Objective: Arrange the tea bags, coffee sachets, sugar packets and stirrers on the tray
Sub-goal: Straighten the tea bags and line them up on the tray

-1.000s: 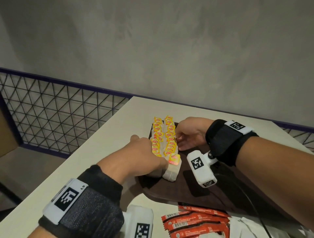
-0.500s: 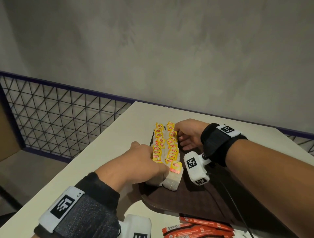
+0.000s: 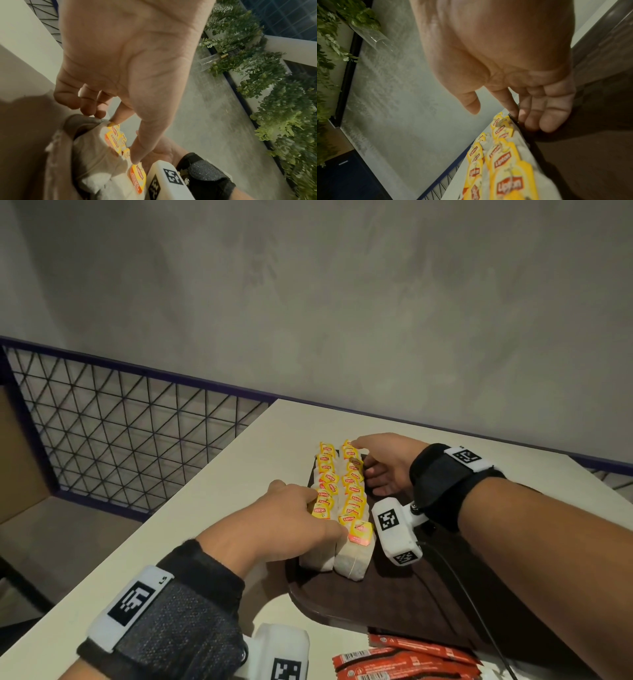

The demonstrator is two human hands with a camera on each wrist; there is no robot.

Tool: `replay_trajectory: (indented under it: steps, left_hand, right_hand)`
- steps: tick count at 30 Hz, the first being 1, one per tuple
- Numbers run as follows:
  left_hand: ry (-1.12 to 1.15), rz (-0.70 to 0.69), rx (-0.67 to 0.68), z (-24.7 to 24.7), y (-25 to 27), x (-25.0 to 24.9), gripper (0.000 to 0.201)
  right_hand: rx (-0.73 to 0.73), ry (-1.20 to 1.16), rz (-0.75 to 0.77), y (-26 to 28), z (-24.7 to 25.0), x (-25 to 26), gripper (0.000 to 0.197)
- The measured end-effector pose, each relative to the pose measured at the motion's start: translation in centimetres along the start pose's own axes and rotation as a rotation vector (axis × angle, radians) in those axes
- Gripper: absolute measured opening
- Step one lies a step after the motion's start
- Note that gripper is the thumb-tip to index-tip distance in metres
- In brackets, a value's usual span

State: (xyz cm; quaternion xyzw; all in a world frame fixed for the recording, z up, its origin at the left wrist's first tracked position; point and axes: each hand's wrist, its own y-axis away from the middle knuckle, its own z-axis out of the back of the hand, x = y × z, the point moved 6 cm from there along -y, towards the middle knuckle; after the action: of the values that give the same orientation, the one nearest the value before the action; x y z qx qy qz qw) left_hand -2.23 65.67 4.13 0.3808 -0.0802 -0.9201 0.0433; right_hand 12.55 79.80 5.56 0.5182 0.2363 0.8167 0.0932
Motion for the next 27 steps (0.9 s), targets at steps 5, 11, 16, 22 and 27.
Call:
replay_trajectory:
  steps: [5, 11, 16, 22, 27]
  left_hand:
    - [0.075, 0.003, -0.021, 0.0, -0.1, 0.2, 0.053]
    - [0.099, -0.005, -0.023, -0.1, -0.4, 0.4, 0.062]
    - [0.092, -0.01, -0.026, -0.1, -0.7, 0.5, 0.066]
    - [0.113, -0.021, -0.013, -0.1, -0.5, 0.4, 0.049]
    - [0.126, -0.001, -0.029, -0.1, -0.4, 0.6, 0.046]
  right_hand:
    - [0.004, -0.016, 0.002, -0.5, -0.2, -0.2, 0.048]
    - [0.028, -0.077, 0.019, -1.1, -0.6, 0.1, 0.055]
    - [0.033, -0.089, 0.022, -0.8, -0.3, 0.2, 0.051]
    - [-0.266, 0.962, 0.582, 0.9, -0.2, 5.3, 0.052]
    - [-0.13, 1.435, 0.888, 2.6, -5.3, 5.6, 0.054]
